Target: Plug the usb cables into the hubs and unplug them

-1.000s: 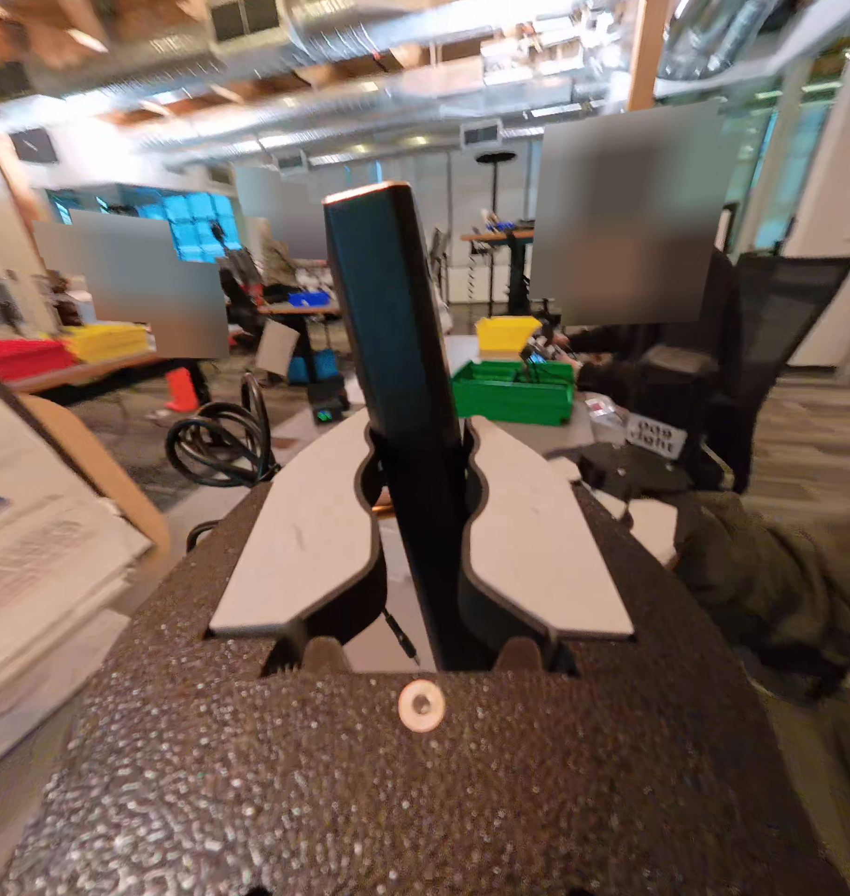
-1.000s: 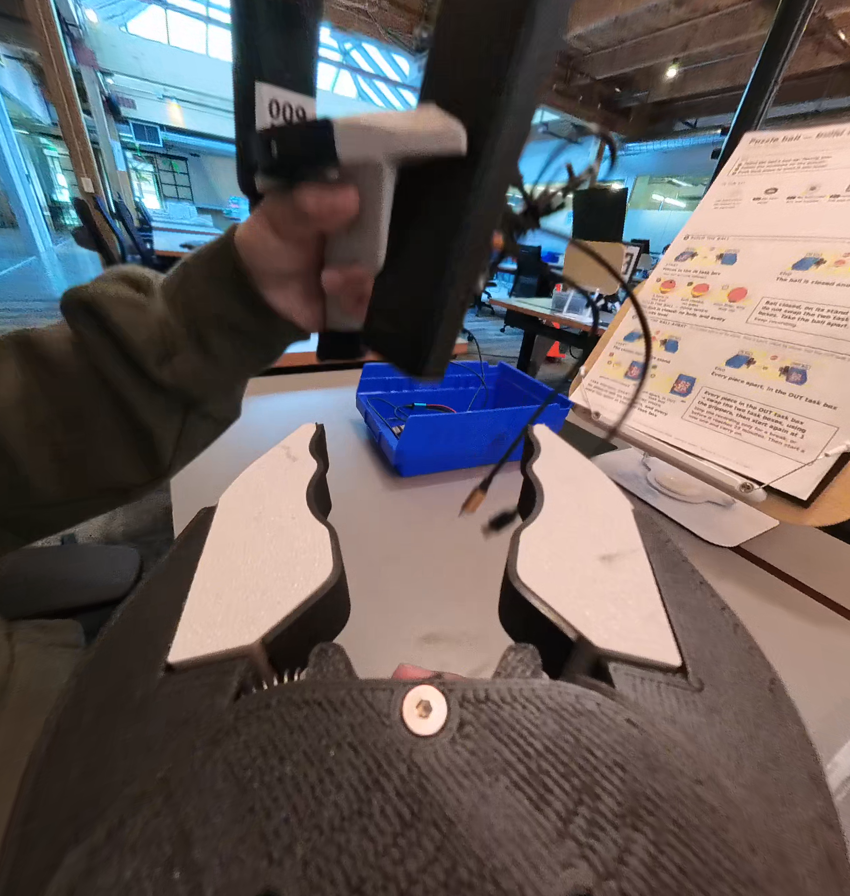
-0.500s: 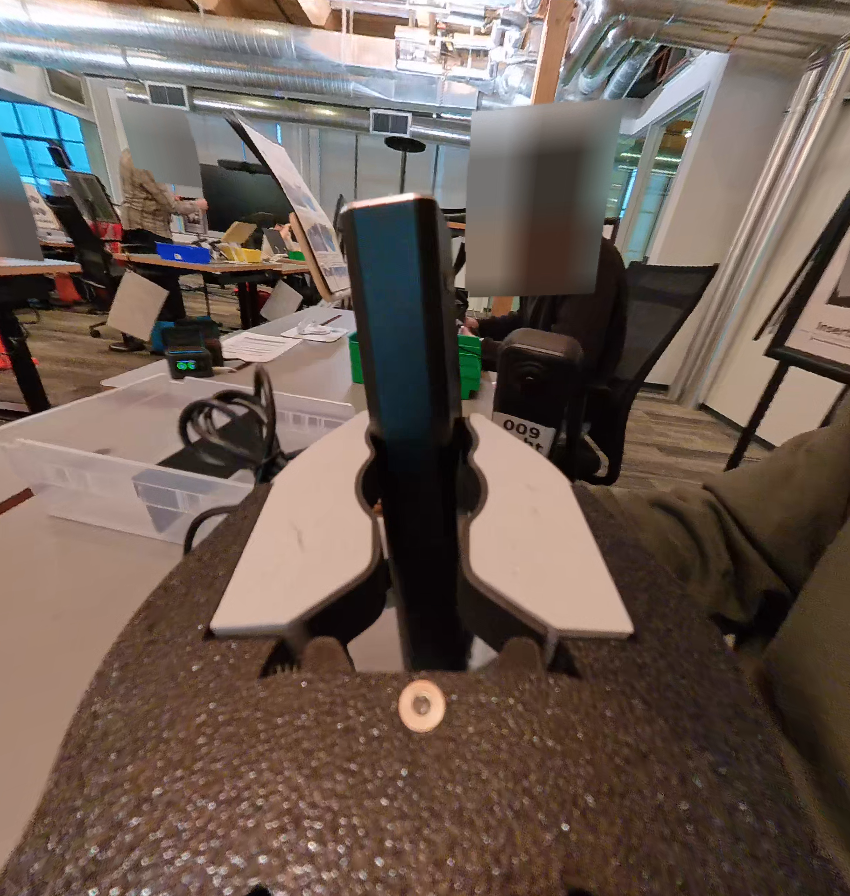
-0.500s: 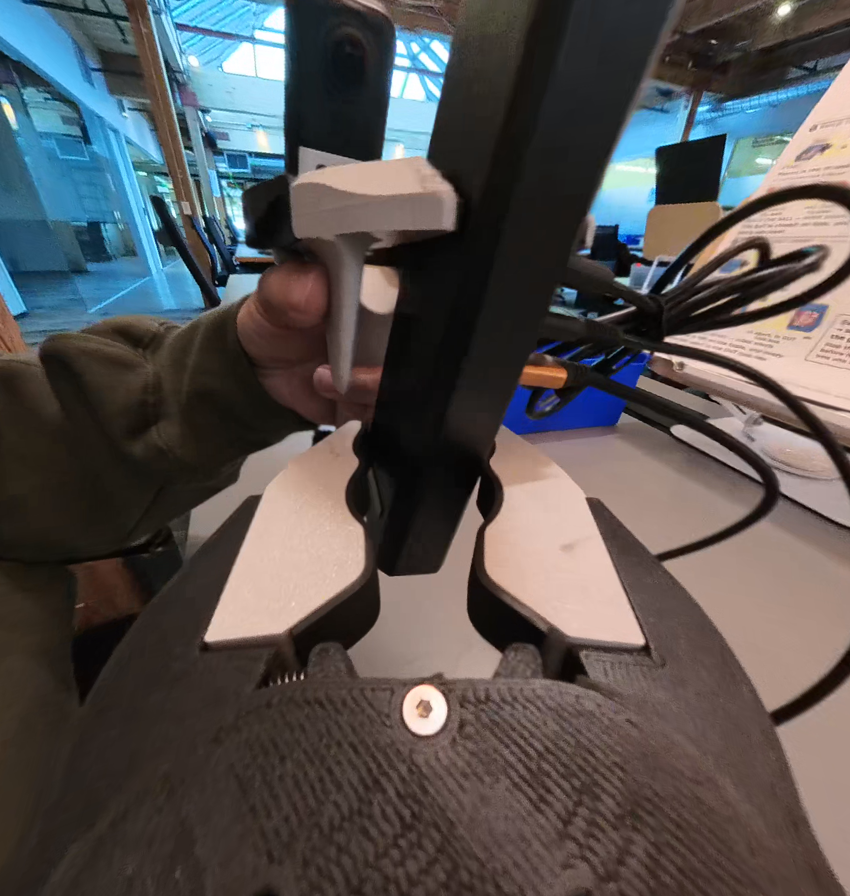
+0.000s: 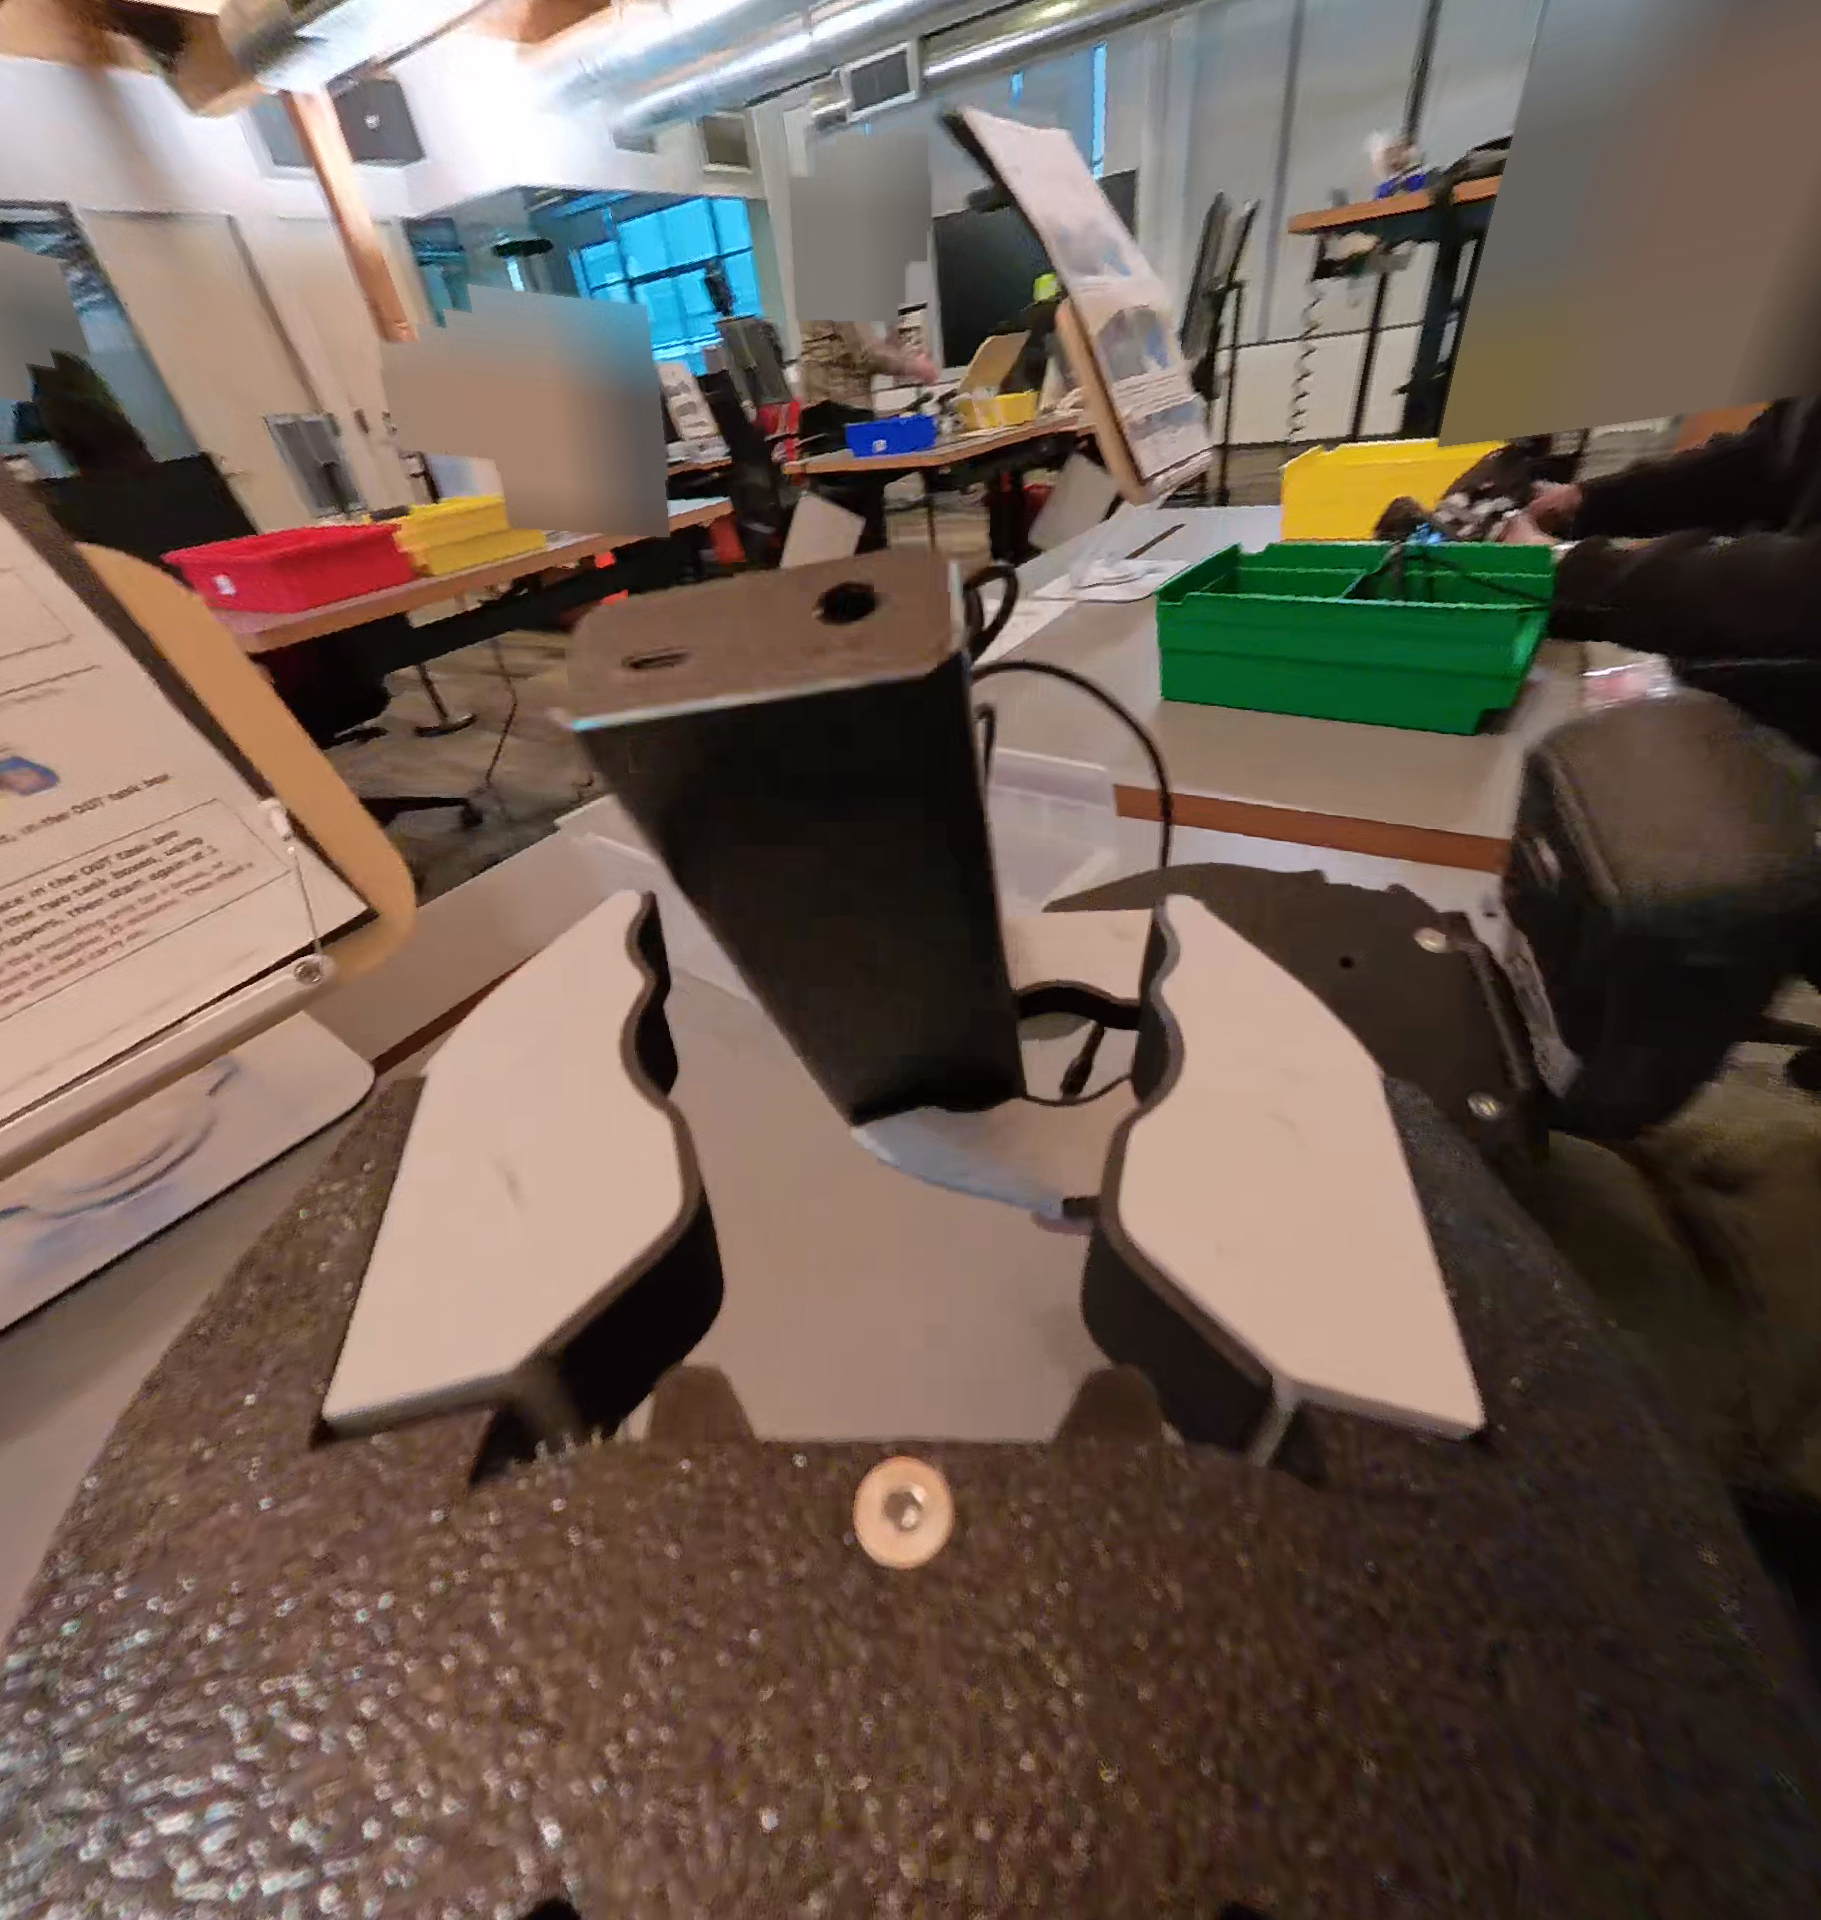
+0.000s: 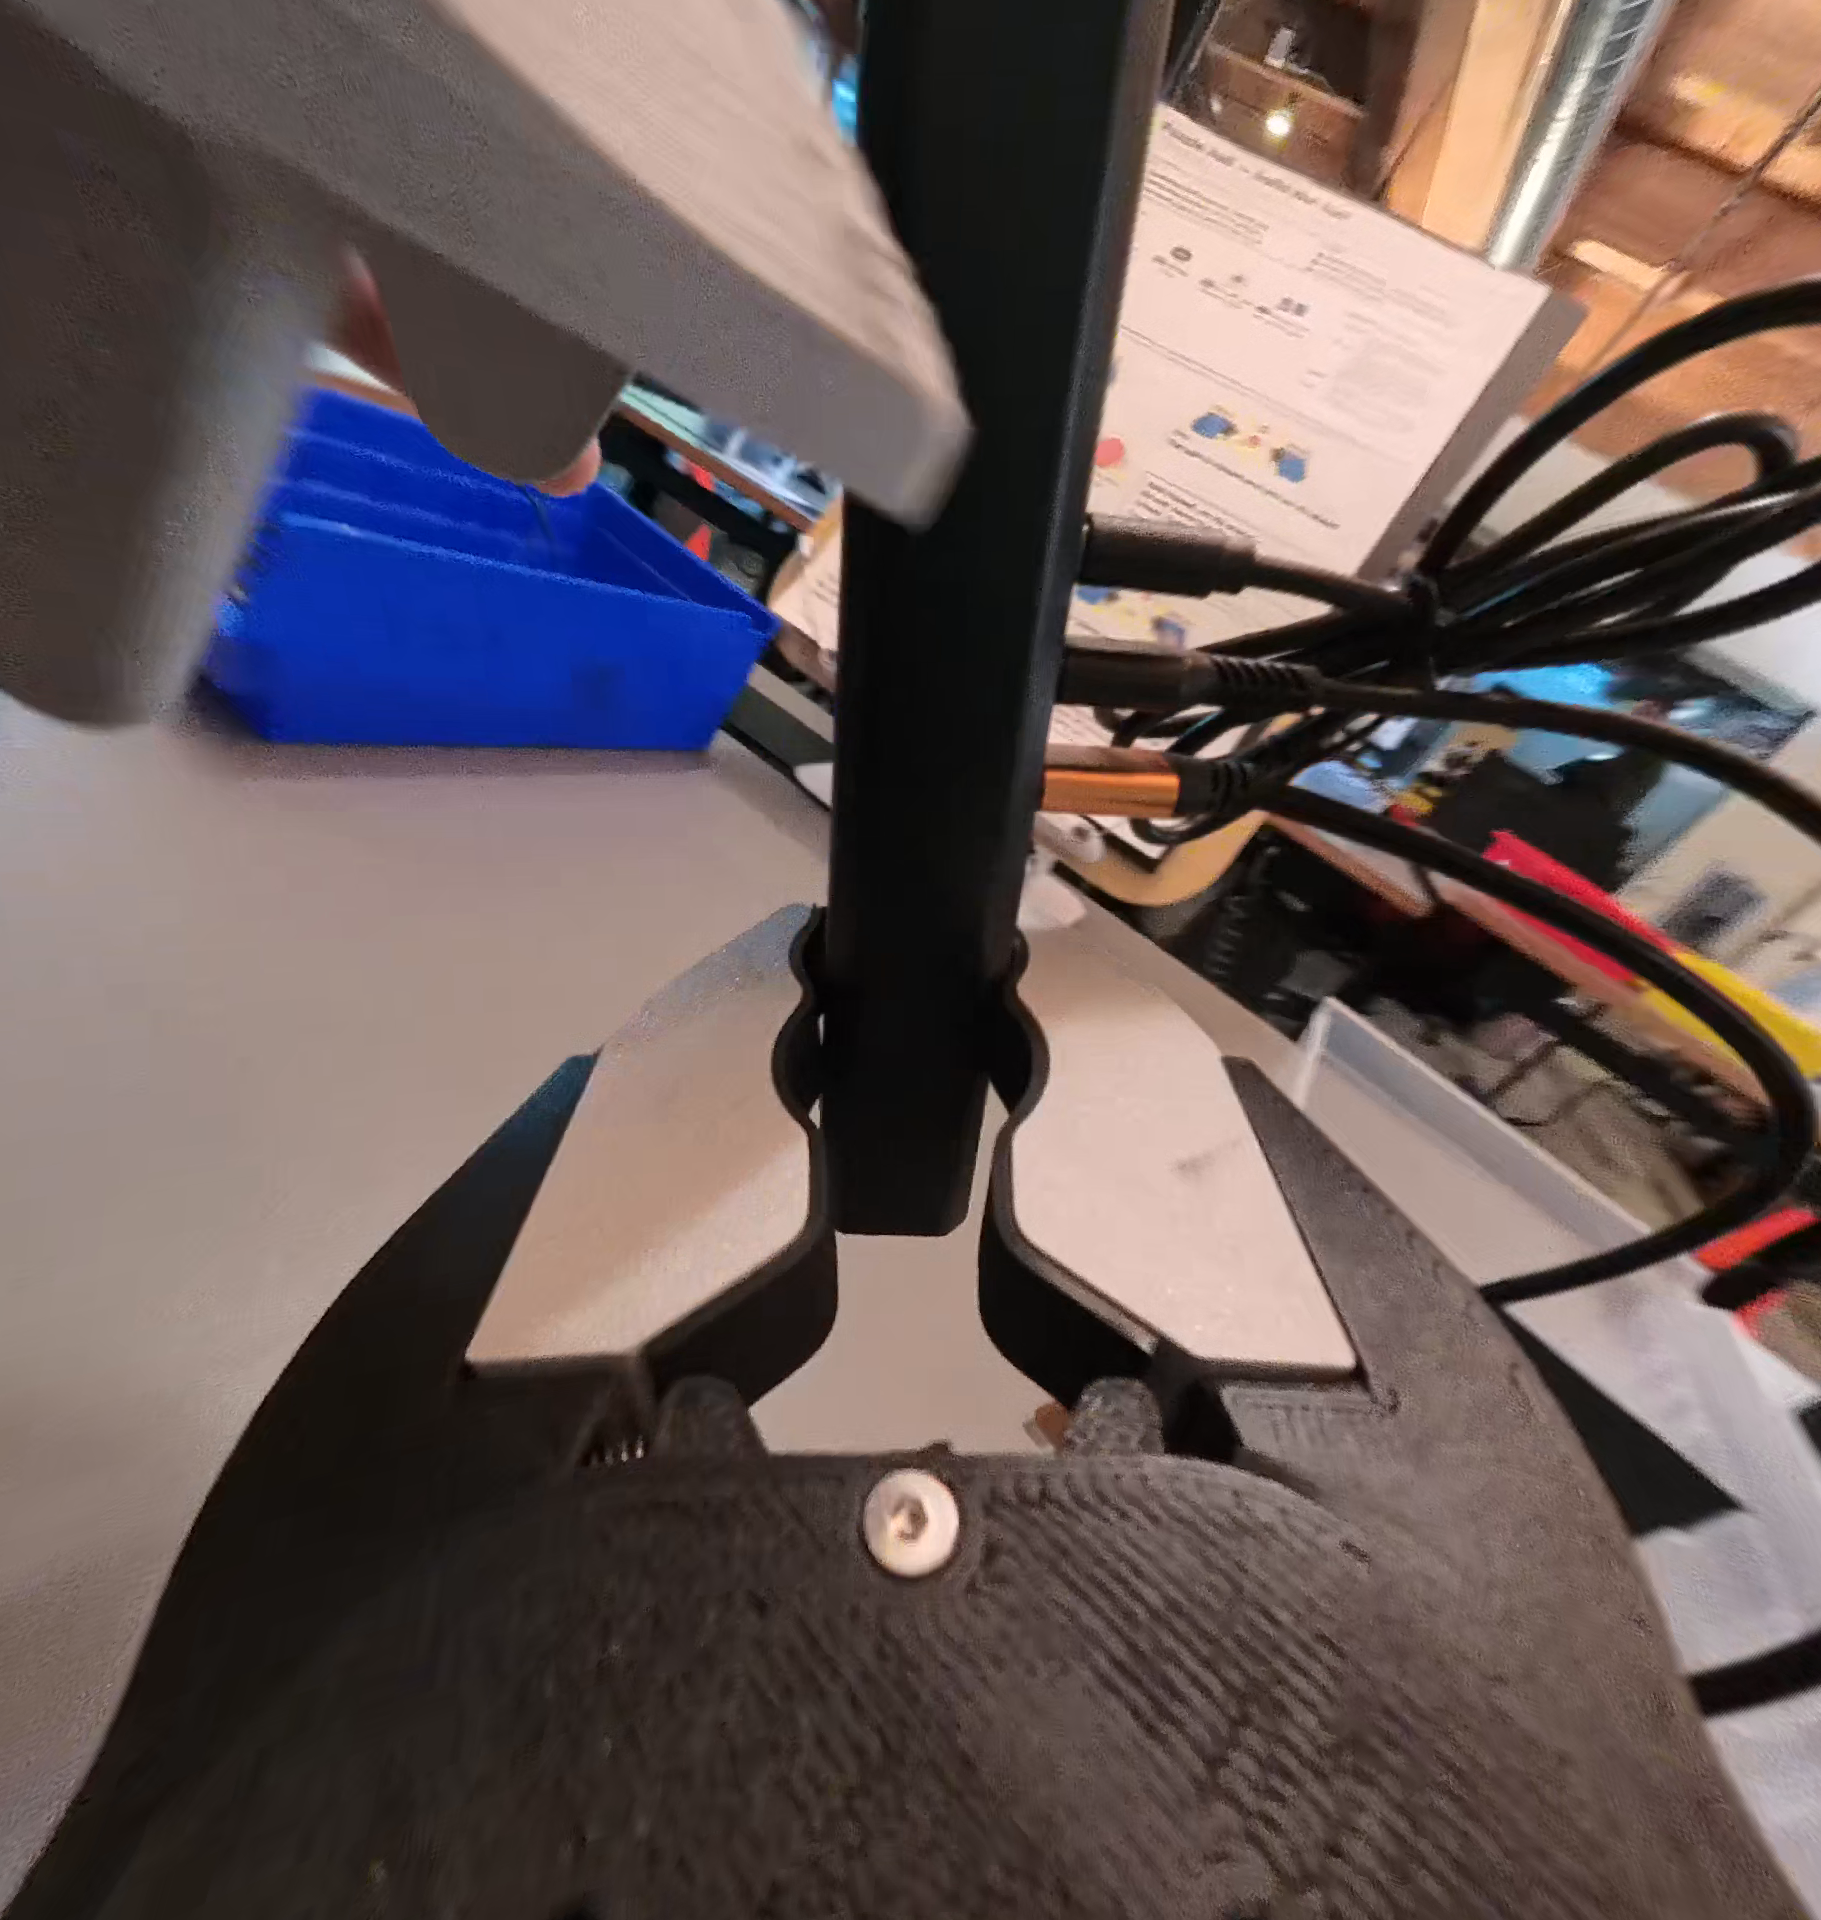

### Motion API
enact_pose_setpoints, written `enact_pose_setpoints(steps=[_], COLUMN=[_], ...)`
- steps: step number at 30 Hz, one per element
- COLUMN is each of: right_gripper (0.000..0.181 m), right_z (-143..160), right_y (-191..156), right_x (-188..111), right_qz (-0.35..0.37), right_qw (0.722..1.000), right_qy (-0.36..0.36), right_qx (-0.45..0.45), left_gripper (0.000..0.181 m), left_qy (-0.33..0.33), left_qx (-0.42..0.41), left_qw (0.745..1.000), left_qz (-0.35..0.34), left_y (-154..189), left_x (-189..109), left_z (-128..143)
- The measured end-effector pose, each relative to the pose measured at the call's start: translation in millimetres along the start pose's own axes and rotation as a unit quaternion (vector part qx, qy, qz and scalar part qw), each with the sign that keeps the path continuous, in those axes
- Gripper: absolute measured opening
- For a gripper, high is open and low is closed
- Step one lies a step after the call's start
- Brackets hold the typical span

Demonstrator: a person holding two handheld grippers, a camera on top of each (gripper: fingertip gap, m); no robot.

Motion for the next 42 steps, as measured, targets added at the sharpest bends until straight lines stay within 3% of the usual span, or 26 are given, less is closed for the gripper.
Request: enact_pose_setpoints(steps=[4, 6, 13, 15, 20, 23, 26, 34, 40, 42], right_gripper=[0.028, 0.028, 0.03, 0.027, 0.029, 0.033, 0.052, 0.084, 0.073, 0.06], right_z=[-3.3, -8.3, -18.0, -18.3, -22.5, -23.6, -22.5, 3.7, 10.1, 7.4], right_y=[-8.7, -10.7, -21.0, -24.1, -31.8, -31.5, -24.6, -20.0, -43.1, -46.8], right_x=[-1.2, -4.0, -7.6, -7.7, -6.9, -5.5, -4.1, 8.3, 12.6, 9.5], right_qz=[0.029, 0.033, 0.035, 0.024, 0.013, -0.054, -0.124, -0.306, -0.349, -0.36], right_qw=[0.998, 0.997, 0.992, 0.992, 0.987, 0.993, 0.988, 0.924, 0.899, 0.898], right_qy=[-0.003, 0.009, 0.046, 0.055, 0.059, 0.071, 0.094, 0.053, 0.067, 0.088], right_qx=[-0.053, -0.069, -0.115, -0.112, -0.15, -0.079, 0.023, 0.225, 0.256, 0.238], left_gripper=[0.083, 0.064, 0.063, 0.06, 0.059, 0.059, 0.059, 0.058, 0.058, 0.058], left_qy=[0.001, 0.039, 0.119, 0.127, 0.162, 0.161, 0.152, 0.172, 0.155, 0.148], left_qx=[-0.074, -0.105, -0.224, -0.237, -0.217, -0.194, -0.187, -0.18, -0.18, -0.178], left_qw=[0.997, 0.993, 0.961, 0.951, 0.946, 0.954, 0.953, 0.945, 0.94, 0.939], left_qz=[-0.038, -0.041, 0.106, 0.149, 0.176, 0.164, 0.182, 0.214, 0.245, 0.253], left_y=[-5.1, -13.0, -34.7, -37.8, -42.5, -44.2, -46.9, -55.2, -41.7, -37.3], left_x=[9.3, 6.1, 0.6, -1.2, -9.4, -13.0, -16.2, -26.4, -19.5, -17.0], left_z=[17.5, 27.0, 50.4, 54.7, 61.4, 65.2, 64.5, 58.1, 67.0, 68.2])
Point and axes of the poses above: each gripper's, where its closed fingertips meet, x out along the fingers, z out of its underside, y = z × x across the jaws, the point moved 9 cm from there along -x, back along the fingers, and after that the axes turned 3 degrees about y, right-handed, at the moved point
